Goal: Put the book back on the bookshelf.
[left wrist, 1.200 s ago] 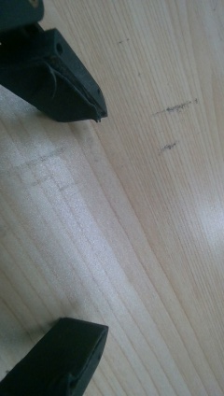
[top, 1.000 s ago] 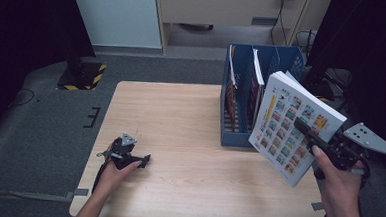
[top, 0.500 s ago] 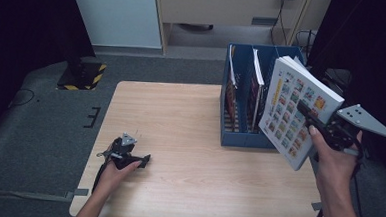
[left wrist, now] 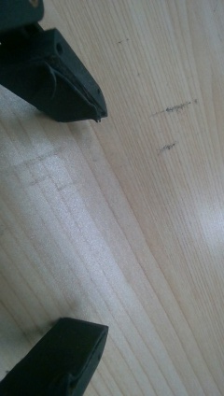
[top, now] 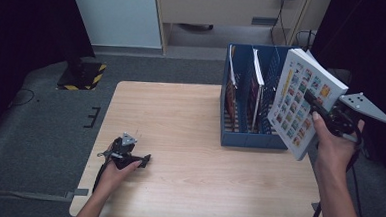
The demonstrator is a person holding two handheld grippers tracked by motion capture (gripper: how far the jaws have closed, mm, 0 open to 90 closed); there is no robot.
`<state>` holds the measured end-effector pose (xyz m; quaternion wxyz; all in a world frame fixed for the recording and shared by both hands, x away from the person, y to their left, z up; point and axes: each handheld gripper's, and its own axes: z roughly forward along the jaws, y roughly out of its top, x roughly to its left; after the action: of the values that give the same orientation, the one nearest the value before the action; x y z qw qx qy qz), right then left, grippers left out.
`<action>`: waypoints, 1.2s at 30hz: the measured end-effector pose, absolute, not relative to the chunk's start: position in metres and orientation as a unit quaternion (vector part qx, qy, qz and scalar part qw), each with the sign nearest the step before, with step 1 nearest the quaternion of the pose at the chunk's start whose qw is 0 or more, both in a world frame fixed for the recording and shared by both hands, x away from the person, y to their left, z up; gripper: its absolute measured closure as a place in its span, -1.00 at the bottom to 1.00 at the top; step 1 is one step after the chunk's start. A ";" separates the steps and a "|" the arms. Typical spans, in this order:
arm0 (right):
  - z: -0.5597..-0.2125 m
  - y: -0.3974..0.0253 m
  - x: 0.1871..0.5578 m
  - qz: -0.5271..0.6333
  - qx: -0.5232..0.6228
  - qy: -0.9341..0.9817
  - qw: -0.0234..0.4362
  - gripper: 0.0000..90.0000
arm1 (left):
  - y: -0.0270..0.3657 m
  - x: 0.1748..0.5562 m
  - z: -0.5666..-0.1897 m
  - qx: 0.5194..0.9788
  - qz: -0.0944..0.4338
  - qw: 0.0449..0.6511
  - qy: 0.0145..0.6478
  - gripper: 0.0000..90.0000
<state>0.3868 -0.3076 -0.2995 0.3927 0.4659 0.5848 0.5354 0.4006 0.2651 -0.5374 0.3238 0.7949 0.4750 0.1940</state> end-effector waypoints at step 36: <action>-0.300 -0.315 0.454 0.514 0.503 0.560 0.412 0.64 | 0.265 0.401 -0.537 0.794 0.195 0.323 0.476 -1.00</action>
<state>0.4540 -0.3150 -0.2996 0.4117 0.5028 0.5596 0.5144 0.4010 0.2647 -0.5374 0.3233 0.7945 0.4759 0.1946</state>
